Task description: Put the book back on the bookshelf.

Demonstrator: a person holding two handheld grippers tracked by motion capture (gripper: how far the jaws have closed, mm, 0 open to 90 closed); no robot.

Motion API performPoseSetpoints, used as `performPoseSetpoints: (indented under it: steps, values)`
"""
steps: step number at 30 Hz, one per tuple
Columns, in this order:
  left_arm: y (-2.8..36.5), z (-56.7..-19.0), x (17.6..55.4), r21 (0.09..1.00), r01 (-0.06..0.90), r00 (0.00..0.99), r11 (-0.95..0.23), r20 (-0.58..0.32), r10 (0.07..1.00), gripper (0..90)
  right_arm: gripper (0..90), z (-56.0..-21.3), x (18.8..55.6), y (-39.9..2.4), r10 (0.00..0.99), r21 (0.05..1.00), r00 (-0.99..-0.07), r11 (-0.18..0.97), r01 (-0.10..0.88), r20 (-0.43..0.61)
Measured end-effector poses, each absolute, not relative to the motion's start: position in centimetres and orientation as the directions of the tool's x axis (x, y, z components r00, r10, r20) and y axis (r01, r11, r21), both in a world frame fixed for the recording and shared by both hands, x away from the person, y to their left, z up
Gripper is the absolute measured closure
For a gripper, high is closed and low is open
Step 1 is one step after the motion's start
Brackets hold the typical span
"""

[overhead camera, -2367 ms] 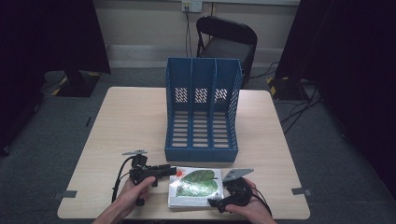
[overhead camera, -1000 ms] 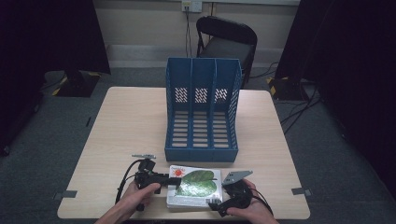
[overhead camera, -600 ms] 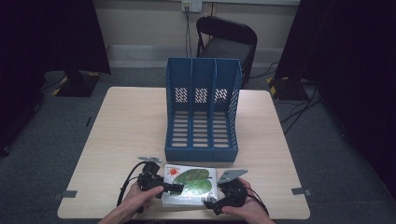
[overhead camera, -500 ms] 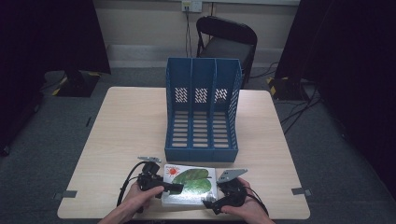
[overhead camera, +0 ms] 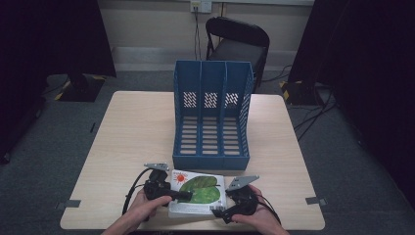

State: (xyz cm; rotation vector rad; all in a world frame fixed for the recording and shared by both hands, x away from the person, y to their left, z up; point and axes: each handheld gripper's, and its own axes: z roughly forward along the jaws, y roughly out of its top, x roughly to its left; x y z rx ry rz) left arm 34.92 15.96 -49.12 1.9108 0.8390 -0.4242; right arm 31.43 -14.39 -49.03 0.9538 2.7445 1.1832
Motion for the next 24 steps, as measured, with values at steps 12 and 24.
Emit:
performPoseSetpoints:
  steps: [12, 24]
  values:
    - [15.4, -47.6, 33.7, 0.742, 0.564, 0.822, -0.363, -0.460, 0.337, 63.4, 16.0, -48.2, 32.3, -16.1, 0.580, 0.693, -0.775, 0.452, 0.562, 0.250]
    - [15.2, -47.1, 32.7, 0.783, 0.470, 0.879, -0.407, -0.374, 0.295, 67.9, 19.8, -47.9, 33.3, -16.8, 0.589, 0.715, -0.757, 0.396, 0.575, 0.282]
